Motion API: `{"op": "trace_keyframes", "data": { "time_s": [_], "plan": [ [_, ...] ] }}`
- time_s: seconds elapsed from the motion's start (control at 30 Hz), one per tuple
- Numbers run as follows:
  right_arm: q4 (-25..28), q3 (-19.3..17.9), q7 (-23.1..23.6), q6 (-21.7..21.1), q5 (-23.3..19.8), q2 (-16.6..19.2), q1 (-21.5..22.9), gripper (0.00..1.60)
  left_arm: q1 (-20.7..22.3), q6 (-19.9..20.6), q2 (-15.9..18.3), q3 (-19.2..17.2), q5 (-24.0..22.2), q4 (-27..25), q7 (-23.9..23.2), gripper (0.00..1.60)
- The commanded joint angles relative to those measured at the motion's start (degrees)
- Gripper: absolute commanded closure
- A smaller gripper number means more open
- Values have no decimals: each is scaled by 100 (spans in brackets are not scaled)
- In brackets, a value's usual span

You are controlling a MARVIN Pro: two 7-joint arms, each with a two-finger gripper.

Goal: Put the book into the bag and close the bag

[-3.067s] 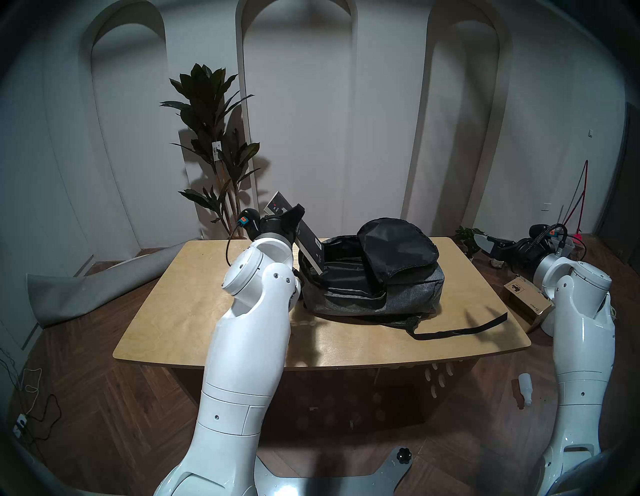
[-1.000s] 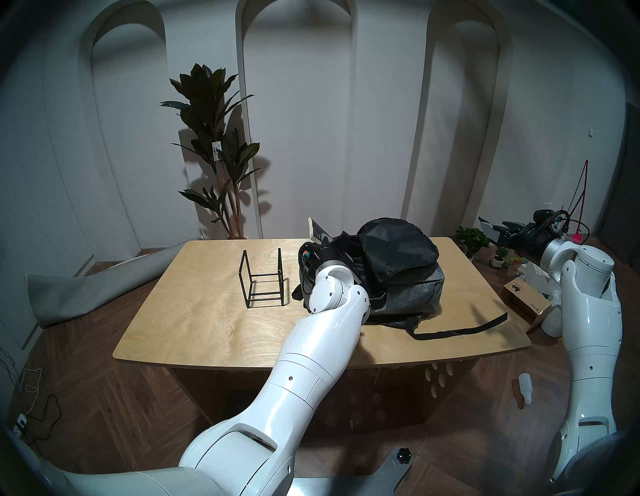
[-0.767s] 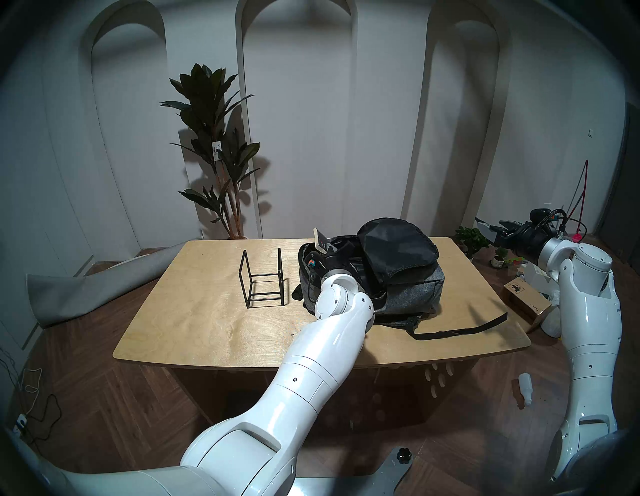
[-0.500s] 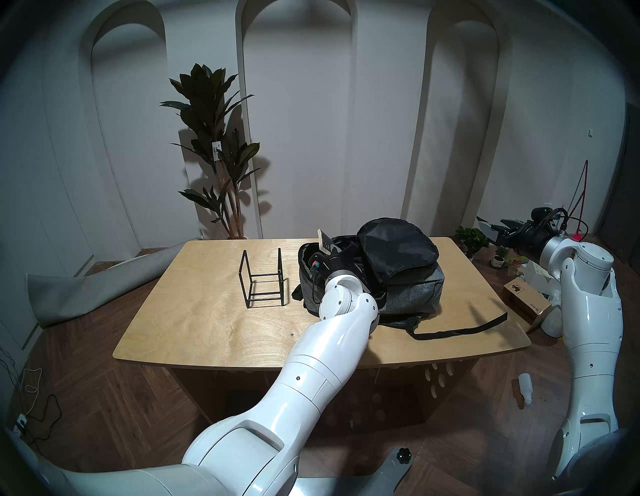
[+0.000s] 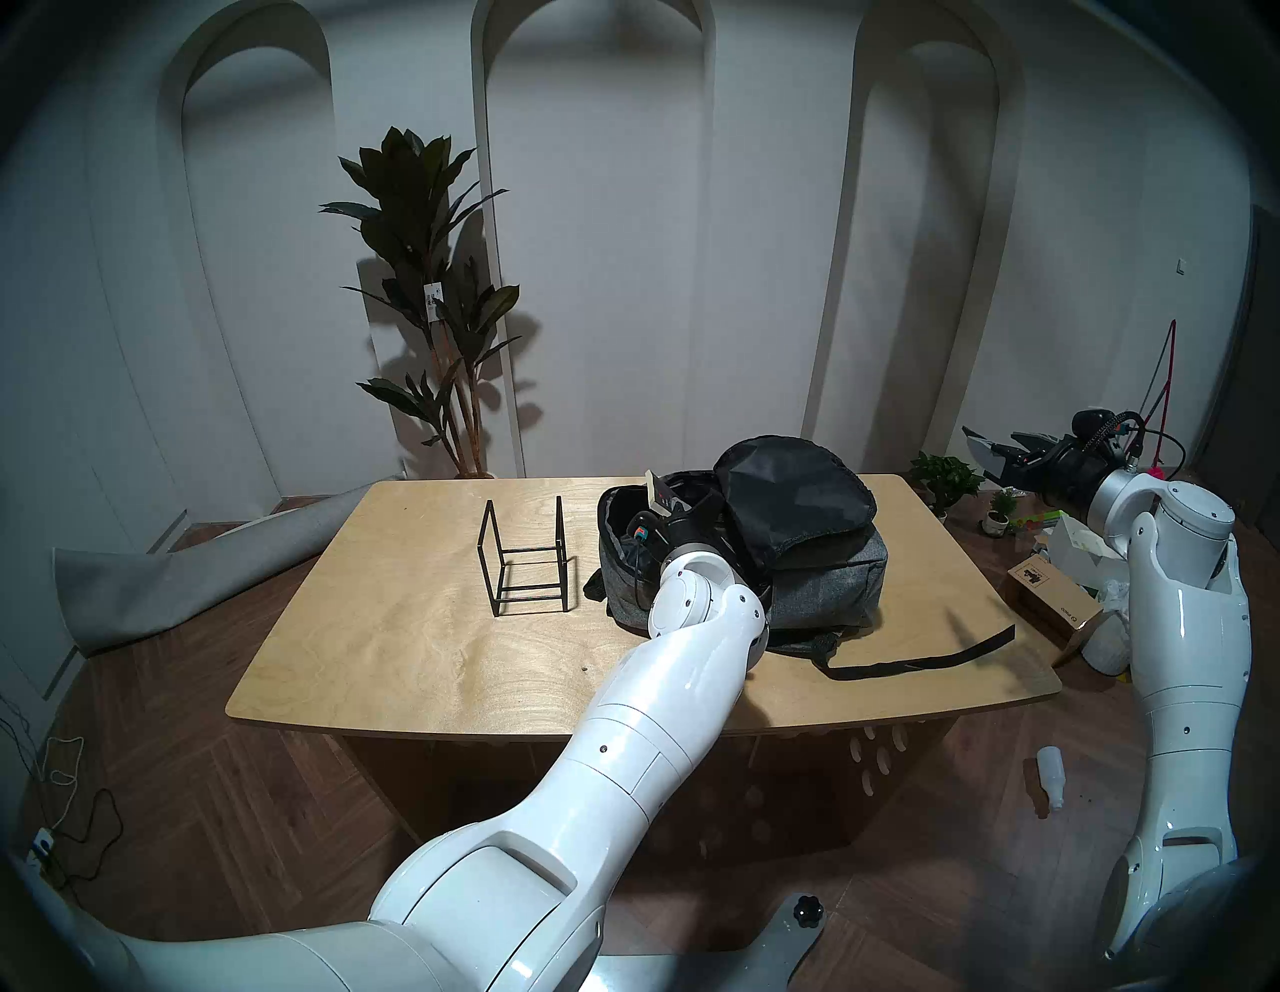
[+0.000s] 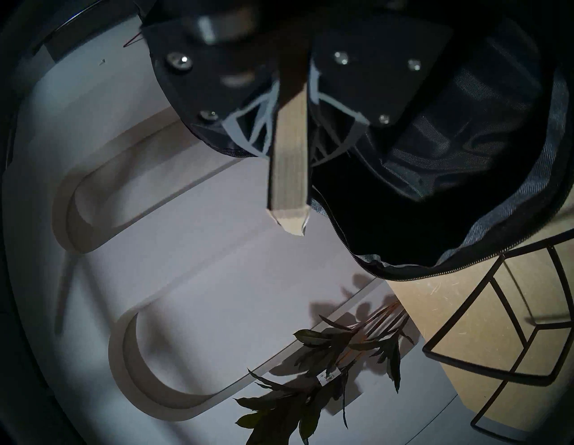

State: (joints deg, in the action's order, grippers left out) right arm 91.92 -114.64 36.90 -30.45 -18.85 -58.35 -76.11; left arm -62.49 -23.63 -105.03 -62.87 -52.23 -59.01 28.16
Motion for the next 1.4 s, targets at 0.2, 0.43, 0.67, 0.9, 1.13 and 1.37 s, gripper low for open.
{"op": "trace_keyframes", "data": {
  "time_s": [0.2, 0.43, 0.67, 0.9, 1.13, 1.37],
  "plan": [
    [304, -5, -165, -50, -26, -133, 59, 0, 252, 350, -1, 13, -65, -210, 223, 24],
    [348, -13, -217, -60, -33, -169, 55, 0, 265, 471, 46, 86, 46, -332, 400, 0],
    [349, -23, -241, -83, -69, -217, 69, 0, 351, 674, 230, 438, 693, -479, 1054, 0],
    [315, -33, -237, -90, -128, -264, 91, 0, 599, 1167, 380, 1000, 1554, -252, 1804, 0],
    [282, -103, -234, -101, -171, -276, 94, 0, 849, 1674, 337, 1491, 2125, 67, 2169, 0],
    [225, -185, -206, -116, -205, -270, 88, 0, 1102, 1971, 314, 2004, 2801, 458, 2521, 0]
  ]
}}
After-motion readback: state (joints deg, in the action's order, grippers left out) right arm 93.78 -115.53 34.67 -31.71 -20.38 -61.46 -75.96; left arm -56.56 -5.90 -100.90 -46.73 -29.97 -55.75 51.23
